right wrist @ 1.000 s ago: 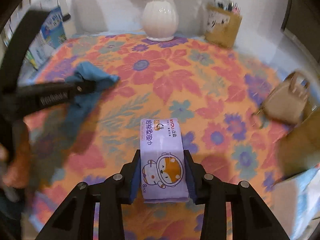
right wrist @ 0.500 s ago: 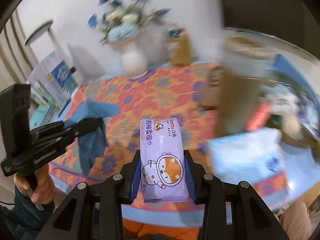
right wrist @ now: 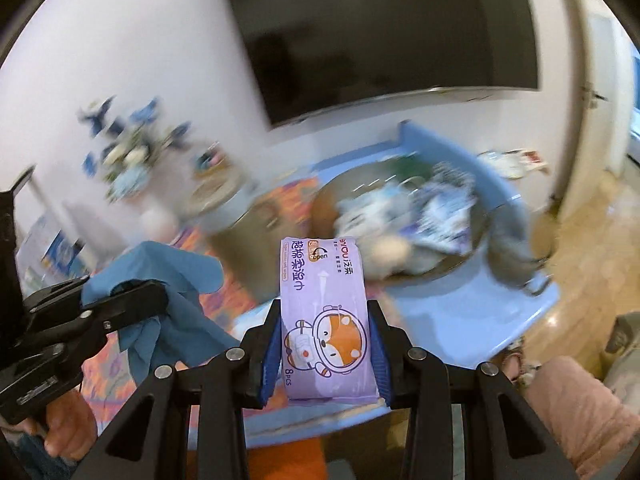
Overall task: Organize soft objects
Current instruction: 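Lift and carry the blue cloth and wipes packet to the glass bowl, then open both tools over the glass bowl and withdraw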
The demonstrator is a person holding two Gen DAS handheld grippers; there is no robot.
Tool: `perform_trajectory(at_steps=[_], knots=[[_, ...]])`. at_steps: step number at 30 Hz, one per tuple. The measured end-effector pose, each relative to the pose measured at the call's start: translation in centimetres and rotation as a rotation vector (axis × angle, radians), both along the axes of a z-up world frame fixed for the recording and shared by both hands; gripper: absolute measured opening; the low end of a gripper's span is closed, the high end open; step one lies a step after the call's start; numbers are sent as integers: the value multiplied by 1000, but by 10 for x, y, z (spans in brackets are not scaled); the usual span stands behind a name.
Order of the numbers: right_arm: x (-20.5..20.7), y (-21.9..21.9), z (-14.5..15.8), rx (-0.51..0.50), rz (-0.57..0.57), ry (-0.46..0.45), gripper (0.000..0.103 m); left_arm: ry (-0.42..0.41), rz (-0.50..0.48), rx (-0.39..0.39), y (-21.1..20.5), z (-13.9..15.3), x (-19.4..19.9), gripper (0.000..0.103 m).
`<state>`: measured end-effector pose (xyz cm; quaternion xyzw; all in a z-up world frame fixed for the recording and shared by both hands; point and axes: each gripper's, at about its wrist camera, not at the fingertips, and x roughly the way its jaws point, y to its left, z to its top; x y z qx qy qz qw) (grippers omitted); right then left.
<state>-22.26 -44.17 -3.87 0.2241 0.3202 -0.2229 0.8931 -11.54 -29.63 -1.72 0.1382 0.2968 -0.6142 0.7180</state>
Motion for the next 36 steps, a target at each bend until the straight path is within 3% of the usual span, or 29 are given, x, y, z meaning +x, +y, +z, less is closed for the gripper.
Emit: perform_trajectory(at_steps=[3,7,11,13,14,16,18,22,26,30,36], knots=[[-2,-44,8,29,-79,-33,38,-21,14,-27,-40,19,3,8],[11,-102,8,106,-153,-72,38,-48,109,-41,-94,37,22,8],[39,-154,1,162,-218,-56,39,-56,174,-7,-146,31,48,8],[54,-175,-7,209,-218,-48,39,-5,169,11,-166,22,59,12],[62,-183,-11,222,-211,-38,41,7,169,19,-172,20,62,19],[76,-196,-21,240,-207,-8,55,-11,194,35,-181,15,68,58],[79,-202,-32,275,-207,-2,57,-7,209,29,-182,11,72,71],[66,-193,-40,290,-207,-20,57,-23,195,3,-168,13,70,71],[50,-170,-28,229,-218,-37,57,-35,189,-49,-138,30,59,71],[36,-136,-3,132,-211,-61,57,-108,219,-103,-91,52,48,71],[31,-47,30,-80,-109,-88,59,-249,361,-159,4,73,41,86]])
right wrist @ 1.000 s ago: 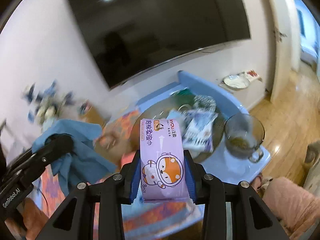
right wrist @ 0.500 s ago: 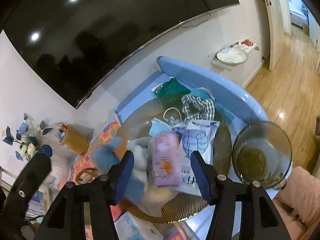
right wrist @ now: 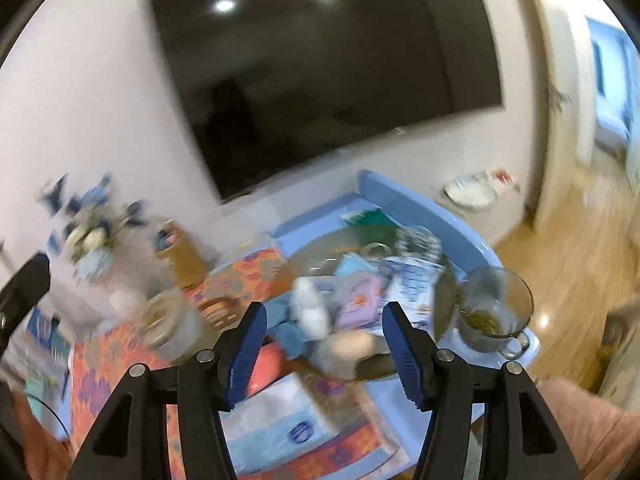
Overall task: Organize soft objects
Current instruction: 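Open both tools over the glass bowl and withdraw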
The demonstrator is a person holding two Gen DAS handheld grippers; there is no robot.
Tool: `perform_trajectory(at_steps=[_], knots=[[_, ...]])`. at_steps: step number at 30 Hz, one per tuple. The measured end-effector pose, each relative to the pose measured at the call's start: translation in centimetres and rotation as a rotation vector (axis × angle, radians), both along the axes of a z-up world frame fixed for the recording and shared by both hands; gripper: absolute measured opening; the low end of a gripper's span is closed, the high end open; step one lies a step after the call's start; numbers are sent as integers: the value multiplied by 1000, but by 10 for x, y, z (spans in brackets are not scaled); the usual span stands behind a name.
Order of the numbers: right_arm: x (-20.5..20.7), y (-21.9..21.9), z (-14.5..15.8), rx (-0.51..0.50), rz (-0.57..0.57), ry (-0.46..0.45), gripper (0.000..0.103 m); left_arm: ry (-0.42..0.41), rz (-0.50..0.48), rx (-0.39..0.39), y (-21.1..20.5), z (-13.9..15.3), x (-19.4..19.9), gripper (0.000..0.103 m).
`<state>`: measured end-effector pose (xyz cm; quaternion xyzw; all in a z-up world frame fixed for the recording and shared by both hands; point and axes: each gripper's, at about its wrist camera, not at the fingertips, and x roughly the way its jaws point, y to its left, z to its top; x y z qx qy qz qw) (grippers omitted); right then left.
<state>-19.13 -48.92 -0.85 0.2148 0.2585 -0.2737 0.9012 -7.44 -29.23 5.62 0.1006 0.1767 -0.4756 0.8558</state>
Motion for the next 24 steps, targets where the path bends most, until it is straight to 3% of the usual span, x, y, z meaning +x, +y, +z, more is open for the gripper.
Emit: perform_trajectory(at_steps=[2,3,5,7,9,15,24], knots=[[3,31,6,-55,51,-18,59,-45,92,11,38,1,1,93],[6,52,9,-83,92,-33,59,-56,126,15,50,1,1,103],[14,93,13,-124,176,-64,59,-86,248,18,91,-3,4,103],[25,127,15,-157,232,-79,66,-101,347,36,126,-8,10,103],[41,166,15,-209,269,-80,82,-116,456,68,153,-15,18,103],[87,257,-4,-363,311,-30,82,-141,843,265,228,-55,45,103],[110,312,-15,-411,310,11,82,-39,807,278,266,-74,54,103]])
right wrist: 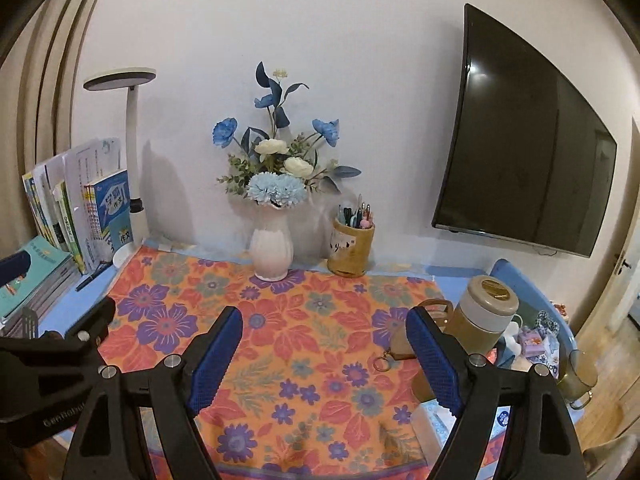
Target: Organize soft objects
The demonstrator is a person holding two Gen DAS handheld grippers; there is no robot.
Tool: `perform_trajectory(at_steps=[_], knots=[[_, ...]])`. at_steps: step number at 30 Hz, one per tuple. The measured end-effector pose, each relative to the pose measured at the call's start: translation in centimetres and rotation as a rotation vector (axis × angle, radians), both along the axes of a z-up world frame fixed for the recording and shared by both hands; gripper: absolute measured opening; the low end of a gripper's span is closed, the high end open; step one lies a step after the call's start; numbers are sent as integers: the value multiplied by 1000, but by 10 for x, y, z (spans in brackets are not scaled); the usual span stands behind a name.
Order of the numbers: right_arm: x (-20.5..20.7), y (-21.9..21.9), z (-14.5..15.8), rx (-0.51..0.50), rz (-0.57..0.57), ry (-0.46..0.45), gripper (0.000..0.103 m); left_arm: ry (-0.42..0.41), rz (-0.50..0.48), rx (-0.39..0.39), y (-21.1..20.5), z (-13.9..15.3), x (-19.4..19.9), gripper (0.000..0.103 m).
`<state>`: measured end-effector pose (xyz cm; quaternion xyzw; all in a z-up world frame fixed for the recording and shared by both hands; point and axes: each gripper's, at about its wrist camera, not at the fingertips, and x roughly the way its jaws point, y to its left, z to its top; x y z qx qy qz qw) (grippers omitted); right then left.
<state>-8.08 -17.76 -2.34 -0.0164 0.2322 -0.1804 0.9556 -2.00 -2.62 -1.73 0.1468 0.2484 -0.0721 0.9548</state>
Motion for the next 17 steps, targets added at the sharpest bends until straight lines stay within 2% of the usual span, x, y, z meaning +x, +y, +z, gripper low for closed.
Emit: perform_trajectory(at_steps=[8,12,17], knots=[[3,-3,-7,11,-34,27,82,-17,-20,45,-9,-5,-6,103],[1,-4,-7,0,-43,25,82,-60,10,74,-12,-3,-10,103],[0,-8,-9,4,-47,32,82,-96,18,59,-9,-1,-12,103]])
